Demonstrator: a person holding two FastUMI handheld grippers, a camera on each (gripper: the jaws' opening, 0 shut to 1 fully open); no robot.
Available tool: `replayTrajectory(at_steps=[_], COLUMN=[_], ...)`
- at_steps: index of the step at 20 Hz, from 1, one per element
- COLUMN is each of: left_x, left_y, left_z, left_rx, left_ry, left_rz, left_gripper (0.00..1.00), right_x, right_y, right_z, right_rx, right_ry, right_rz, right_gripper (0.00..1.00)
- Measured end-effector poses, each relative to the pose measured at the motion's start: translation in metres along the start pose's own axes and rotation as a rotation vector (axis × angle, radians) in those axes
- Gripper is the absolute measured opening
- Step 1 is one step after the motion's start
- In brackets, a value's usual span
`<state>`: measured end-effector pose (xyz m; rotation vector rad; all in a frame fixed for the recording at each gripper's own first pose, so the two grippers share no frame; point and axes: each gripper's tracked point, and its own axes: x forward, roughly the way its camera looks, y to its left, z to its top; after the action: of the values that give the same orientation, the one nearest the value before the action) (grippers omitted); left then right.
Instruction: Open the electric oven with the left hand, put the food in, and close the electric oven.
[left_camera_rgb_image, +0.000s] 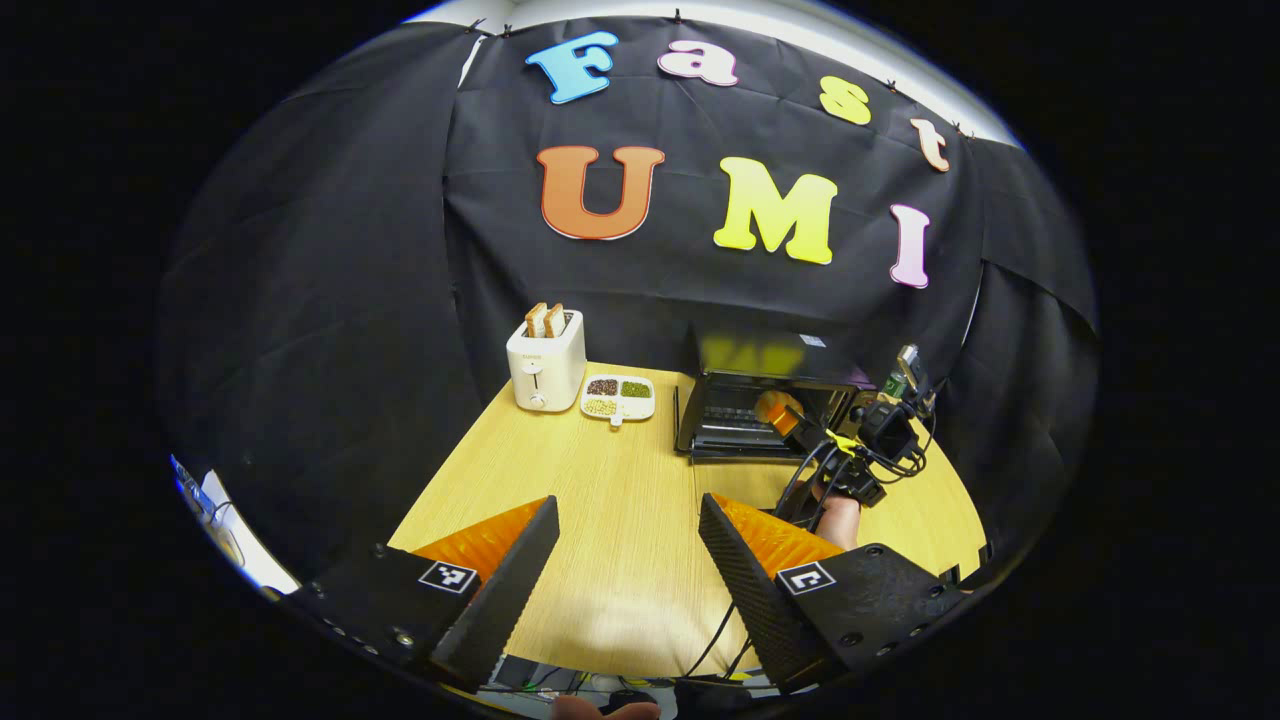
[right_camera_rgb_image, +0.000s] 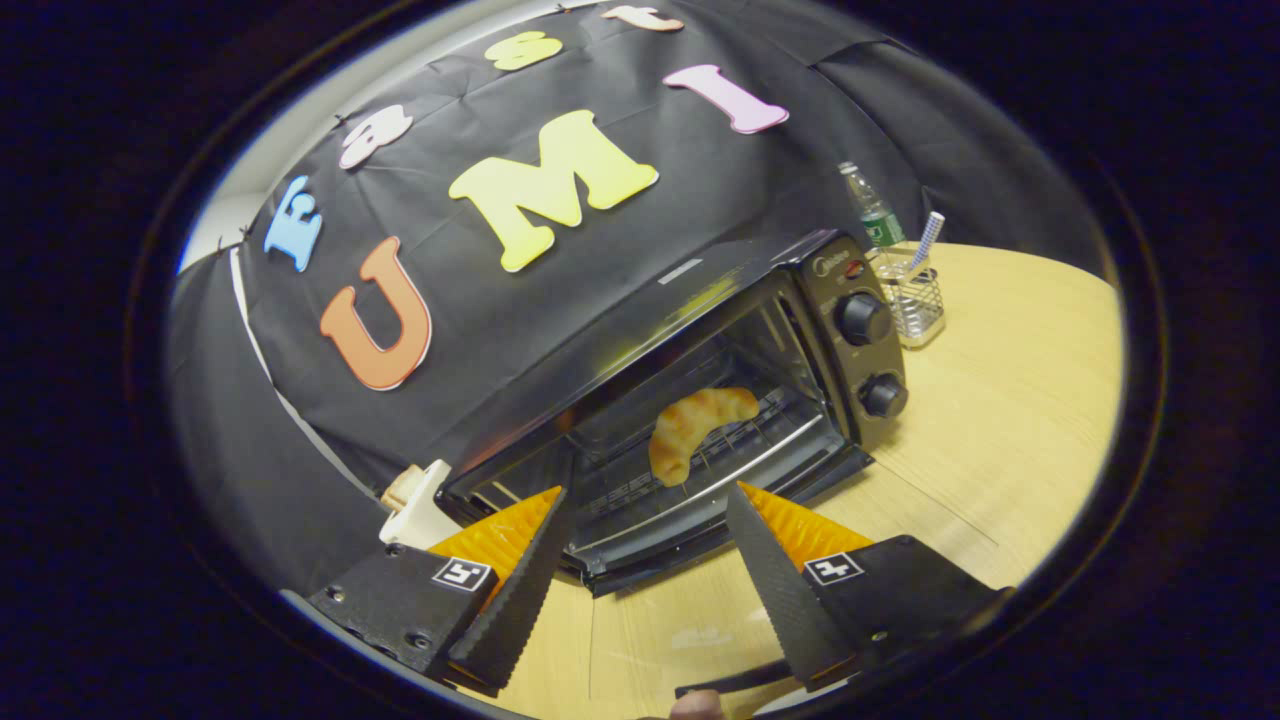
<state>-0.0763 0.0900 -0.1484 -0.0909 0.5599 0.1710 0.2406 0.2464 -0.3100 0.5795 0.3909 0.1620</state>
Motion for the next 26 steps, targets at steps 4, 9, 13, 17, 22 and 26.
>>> replayTrajectory(at_steps=[4, 9, 13, 17, 22, 26], left_x=[-0.007, 0.001, 0.02, 0.045, 0.085, 0.12], left_y=[-0.004, -0.013, -0.025, -0.055, -0.094, -0.13], left_z=[0.002, -0.025, -0.049, -0.077, -0.104, -0.122], left_rx=[0.007, -0.023, -0.041, -0.092, -0.084, -0.073], left_ry=[-0.02, 0.035, 0.098, 0.214, 0.328, 0.402], left_rz=[-0.015, -0.051, -0.072, -0.137, -0.187, -0.223], left_gripper=[0.93, 0.94, 0.94, 0.95, 0.95, 0.95], right_x=[-0.034, -0.093, -0.139, -0.175, -0.211, -0.242], right_y=[-0.002, 0.01, 0.009, -0.009, -0.046, -0.076], right_z=[0.003, 0.016, 0.033, 0.043, 0.055, 0.075], right_rx=[0.072, -0.039, -0.065, -0.092, -0.175, -0.217], right_ry=[0.015, 0.027, 0.022, 0.032, 0.052, 0.049], right_rz=[0.004, 0.061, 0.07, 0.051, 0.001, -0.055], right_gripper=[1.0, 1.0, 0.98, 0.94, 0.98, 0.96])
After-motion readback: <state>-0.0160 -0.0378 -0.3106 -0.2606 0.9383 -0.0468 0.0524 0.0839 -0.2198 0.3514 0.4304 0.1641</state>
